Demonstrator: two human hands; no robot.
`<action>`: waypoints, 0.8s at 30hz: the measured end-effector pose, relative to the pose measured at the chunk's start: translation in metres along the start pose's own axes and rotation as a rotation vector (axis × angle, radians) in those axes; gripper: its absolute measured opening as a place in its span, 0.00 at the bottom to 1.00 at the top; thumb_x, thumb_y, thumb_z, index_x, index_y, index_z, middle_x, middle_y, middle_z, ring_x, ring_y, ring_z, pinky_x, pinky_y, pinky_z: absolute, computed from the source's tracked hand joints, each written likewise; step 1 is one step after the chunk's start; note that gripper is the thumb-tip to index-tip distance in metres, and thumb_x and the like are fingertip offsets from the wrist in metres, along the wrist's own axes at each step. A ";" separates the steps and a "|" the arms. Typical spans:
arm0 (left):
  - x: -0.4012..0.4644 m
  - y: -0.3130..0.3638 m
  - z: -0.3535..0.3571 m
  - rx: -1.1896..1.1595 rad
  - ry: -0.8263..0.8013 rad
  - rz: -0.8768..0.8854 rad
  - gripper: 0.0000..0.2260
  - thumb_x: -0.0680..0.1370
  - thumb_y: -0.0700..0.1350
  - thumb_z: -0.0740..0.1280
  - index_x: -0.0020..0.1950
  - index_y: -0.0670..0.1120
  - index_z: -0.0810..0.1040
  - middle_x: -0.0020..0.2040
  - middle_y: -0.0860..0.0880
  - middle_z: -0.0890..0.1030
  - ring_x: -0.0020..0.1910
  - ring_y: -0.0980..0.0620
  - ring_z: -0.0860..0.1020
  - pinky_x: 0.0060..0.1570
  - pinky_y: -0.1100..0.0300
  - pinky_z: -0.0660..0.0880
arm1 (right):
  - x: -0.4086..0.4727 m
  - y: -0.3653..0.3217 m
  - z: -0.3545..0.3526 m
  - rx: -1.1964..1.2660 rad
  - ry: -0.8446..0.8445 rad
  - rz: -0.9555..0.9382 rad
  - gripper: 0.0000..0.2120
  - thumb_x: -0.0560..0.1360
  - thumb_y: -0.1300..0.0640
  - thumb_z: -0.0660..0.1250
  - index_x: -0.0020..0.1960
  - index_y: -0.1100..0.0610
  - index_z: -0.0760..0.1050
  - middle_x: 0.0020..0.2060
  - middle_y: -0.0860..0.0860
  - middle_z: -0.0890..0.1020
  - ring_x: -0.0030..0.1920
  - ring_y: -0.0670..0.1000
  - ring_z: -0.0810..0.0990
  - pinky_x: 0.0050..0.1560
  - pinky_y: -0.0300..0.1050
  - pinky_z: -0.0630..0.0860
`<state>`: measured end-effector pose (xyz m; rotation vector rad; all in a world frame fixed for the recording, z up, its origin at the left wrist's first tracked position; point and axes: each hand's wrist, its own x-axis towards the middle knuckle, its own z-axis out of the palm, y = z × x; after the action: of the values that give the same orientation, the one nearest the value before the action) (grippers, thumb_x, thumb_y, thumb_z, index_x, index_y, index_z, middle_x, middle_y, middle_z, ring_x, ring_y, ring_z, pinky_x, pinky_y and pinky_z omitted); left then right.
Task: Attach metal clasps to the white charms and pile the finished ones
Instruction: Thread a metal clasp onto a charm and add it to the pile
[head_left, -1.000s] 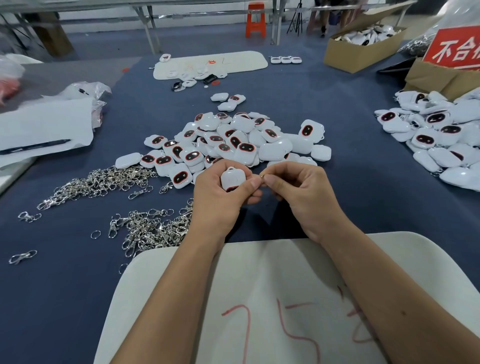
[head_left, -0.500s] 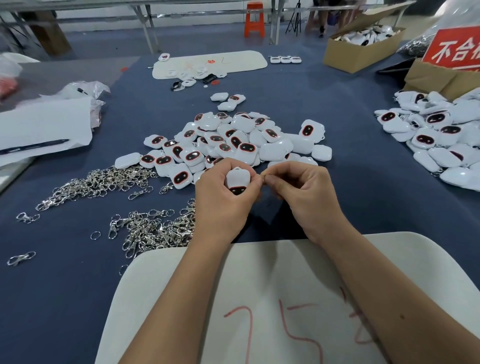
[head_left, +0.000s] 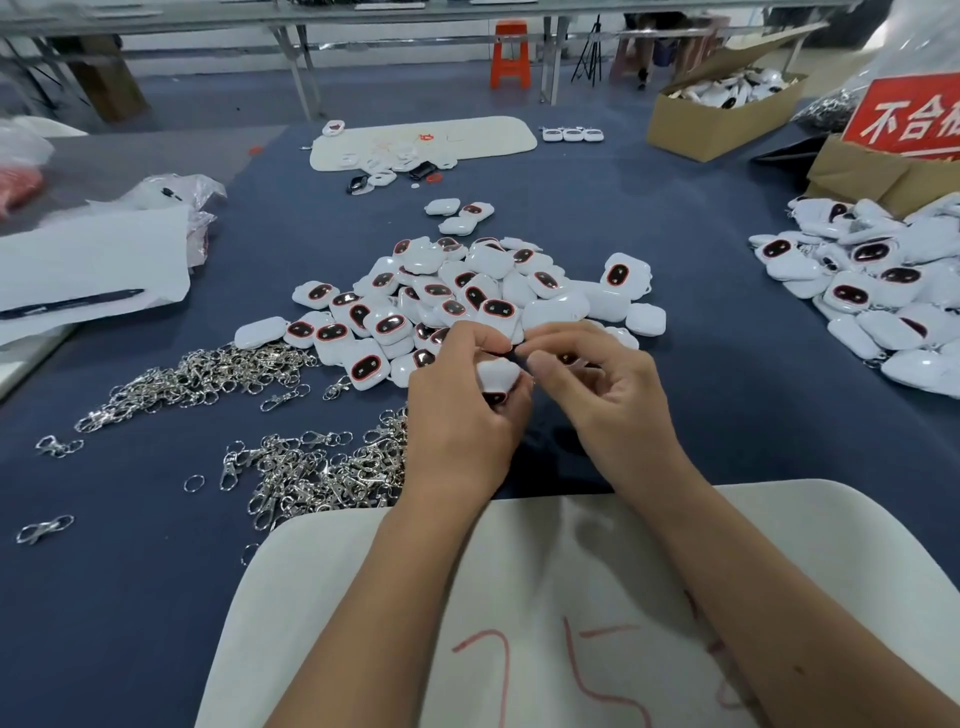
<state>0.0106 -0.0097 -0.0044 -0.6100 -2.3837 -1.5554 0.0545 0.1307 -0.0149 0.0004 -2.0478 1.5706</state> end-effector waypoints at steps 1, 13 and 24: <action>0.000 0.000 0.001 0.021 -0.034 -0.002 0.17 0.71 0.41 0.74 0.51 0.55 0.71 0.37 0.57 0.81 0.34 0.57 0.77 0.34 0.64 0.72 | -0.001 -0.001 0.001 -0.014 -0.038 -0.003 0.03 0.77 0.56 0.74 0.49 0.51 0.86 0.52 0.45 0.85 0.59 0.51 0.82 0.54 0.49 0.79; 0.002 0.002 0.001 -0.262 -0.079 -0.052 0.18 0.71 0.32 0.74 0.48 0.49 0.69 0.37 0.52 0.85 0.29 0.58 0.76 0.34 0.68 0.74 | 0.007 0.000 -0.007 0.316 0.257 0.235 0.03 0.80 0.63 0.64 0.49 0.56 0.73 0.38 0.53 0.83 0.40 0.54 0.84 0.45 0.50 0.81; 0.004 0.001 -0.002 -0.399 -0.150 -0.037 0.16 0.74 0.31 0.73 0.48 0.46 0.70 0.40 0.48 0.85 0.34 0.53 0.76 0.36 0.64 0.73 | 0.001 -0.002 -0.006 -0.179 0.111 0.134 0.12 0.75 0.54 0.72 0.35 0.54 0.75 0.27 0.41 0.73 0.30 0.45 0.70 0.34 0.44 0.71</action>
<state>0.0075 -0.0102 -0.0018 -0.7872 -2.2045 -2.0918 0.0563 0.1358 -0.0120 -0.2889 -2.1299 1.4251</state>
